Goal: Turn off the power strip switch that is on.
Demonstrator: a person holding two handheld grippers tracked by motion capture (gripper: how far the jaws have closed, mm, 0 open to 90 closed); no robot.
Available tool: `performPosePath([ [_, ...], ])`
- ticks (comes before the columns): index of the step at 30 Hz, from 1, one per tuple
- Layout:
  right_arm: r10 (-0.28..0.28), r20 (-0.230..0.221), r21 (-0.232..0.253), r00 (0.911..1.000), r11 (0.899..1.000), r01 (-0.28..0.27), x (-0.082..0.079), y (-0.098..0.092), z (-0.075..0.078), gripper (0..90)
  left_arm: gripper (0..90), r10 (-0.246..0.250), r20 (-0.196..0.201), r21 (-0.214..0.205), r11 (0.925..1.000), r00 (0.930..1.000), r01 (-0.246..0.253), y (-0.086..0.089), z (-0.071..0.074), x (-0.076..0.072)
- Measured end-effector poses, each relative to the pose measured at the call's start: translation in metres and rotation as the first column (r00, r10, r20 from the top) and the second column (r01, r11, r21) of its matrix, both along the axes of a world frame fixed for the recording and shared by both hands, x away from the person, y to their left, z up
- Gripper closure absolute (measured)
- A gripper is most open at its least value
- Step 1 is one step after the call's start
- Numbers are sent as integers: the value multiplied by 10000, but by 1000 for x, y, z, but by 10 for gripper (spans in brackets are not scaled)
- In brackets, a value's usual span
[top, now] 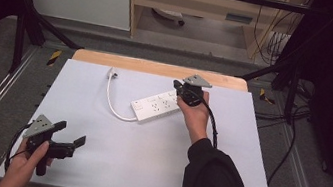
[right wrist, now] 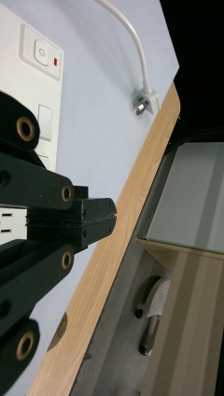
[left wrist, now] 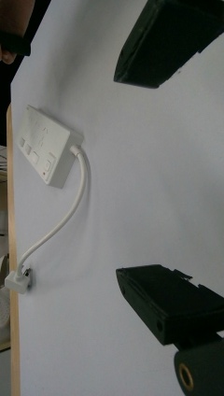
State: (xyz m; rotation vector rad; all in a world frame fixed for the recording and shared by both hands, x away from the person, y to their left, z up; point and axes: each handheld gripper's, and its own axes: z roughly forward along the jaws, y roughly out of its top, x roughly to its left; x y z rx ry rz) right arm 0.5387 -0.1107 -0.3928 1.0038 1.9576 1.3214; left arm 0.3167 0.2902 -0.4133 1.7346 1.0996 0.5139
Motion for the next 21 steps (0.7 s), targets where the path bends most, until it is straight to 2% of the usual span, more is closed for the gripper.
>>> performPosePath([
  [3,19,-92,-76,10000,10000,-20,3,5,-3,900,62,-20,13,-9,10000,10000,20,0,0,0],
  [8,-6,-305,-558,9995,9984,-11,11,19,-10,900,61,-78,20,26,10000,10000,78,-1,0,0],
  [21,168,-549,-605,9983,9980,-201,15,36,-15,900,60,-134,144,61,9999,9998,133,-2,1,-1],
])
